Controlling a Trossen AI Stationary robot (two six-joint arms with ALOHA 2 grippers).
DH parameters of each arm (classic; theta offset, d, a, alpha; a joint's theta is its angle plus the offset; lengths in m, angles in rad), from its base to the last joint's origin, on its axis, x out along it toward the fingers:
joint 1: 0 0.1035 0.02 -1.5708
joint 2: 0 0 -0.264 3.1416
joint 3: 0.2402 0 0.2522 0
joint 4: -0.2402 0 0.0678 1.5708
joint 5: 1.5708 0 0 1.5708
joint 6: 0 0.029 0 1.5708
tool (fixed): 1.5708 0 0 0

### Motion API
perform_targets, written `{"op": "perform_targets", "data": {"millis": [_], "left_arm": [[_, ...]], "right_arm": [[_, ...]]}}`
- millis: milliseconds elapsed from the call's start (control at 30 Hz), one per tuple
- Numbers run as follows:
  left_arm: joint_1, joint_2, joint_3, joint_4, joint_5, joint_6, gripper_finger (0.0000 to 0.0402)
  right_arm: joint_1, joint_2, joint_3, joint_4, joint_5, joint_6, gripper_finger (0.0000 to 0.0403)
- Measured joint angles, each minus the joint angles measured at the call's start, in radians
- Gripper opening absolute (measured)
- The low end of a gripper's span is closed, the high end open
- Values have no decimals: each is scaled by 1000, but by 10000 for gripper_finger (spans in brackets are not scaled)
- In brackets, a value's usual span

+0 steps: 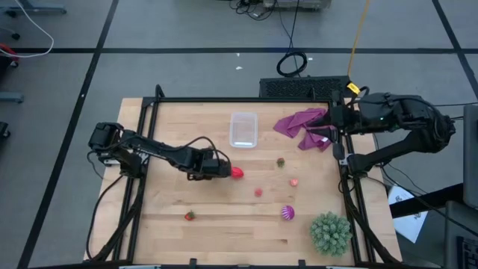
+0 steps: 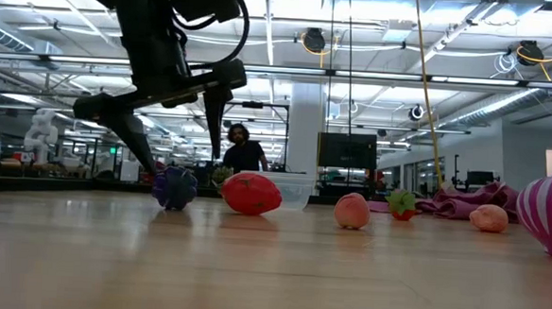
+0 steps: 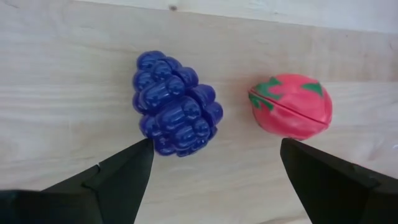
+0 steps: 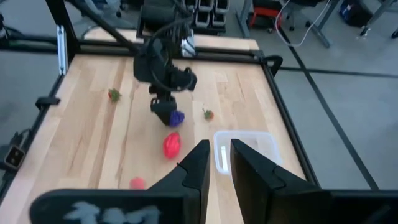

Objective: Pick and placing Produce into tupperware
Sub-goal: Put the blue grapes into the transparent bin

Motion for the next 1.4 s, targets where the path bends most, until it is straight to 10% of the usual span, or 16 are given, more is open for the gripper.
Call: {"op": "perform_targets", "data": {"millis": [1400], "left_arm": [[51, 98, 1, -53, 2, 26, 358]], "right_arm": [[0, 105, 0, -38, 0, -55, 57]]}}
